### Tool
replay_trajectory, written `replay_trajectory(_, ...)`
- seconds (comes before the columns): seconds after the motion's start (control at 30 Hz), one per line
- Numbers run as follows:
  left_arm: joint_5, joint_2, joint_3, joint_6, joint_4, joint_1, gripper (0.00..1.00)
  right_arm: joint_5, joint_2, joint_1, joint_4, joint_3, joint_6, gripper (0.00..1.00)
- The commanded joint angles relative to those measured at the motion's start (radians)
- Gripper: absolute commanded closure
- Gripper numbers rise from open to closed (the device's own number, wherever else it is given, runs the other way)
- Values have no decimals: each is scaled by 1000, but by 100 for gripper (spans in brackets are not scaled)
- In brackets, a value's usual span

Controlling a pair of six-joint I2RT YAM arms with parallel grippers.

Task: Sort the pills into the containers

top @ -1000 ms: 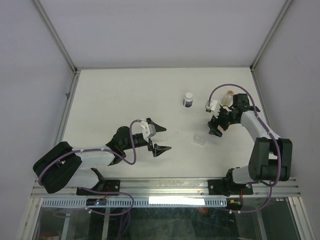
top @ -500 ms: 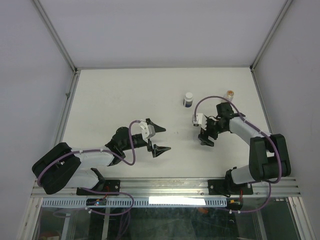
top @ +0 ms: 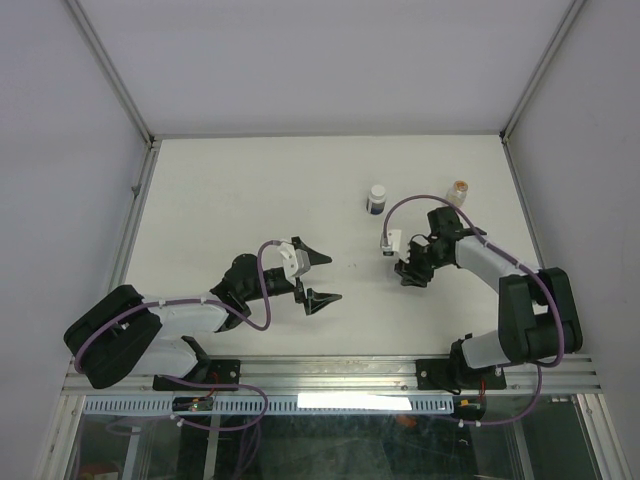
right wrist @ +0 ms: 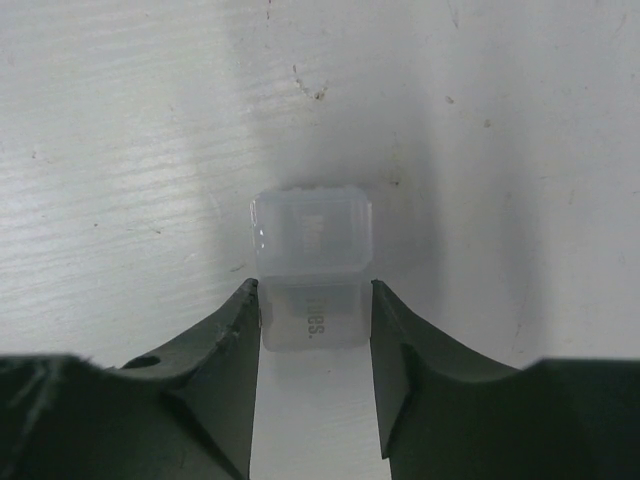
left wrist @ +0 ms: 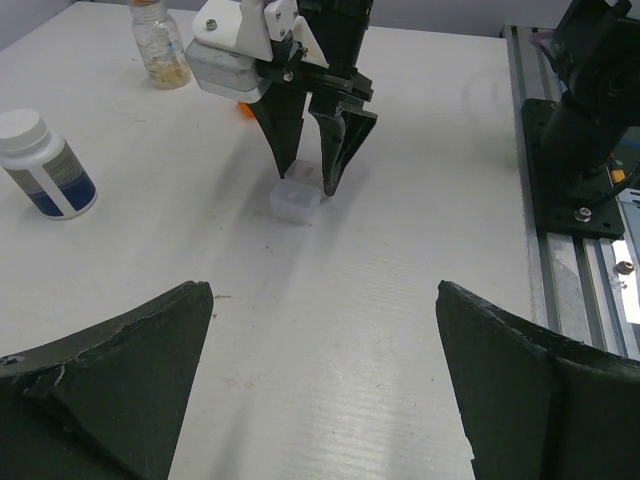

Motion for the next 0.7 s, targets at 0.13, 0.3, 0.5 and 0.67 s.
replay_trajectory(0.13,-38,-19,64,-220,-2,-4,2,-154,-141,7,-71,41,-140,69)
replay_trajectory(0.3,-84,23,145,-532,-34,6,3,-241,-216,16,-73,83,-192,71)
replay_trajectory(0.5,-216,121,183,-923,41,16,9,-304,-220,38,-83,164,-152,77)
replay_trajectory(0.67,-287,240,249,-1081,16,13,15,-324,-256,50,-52,142,-115,77)
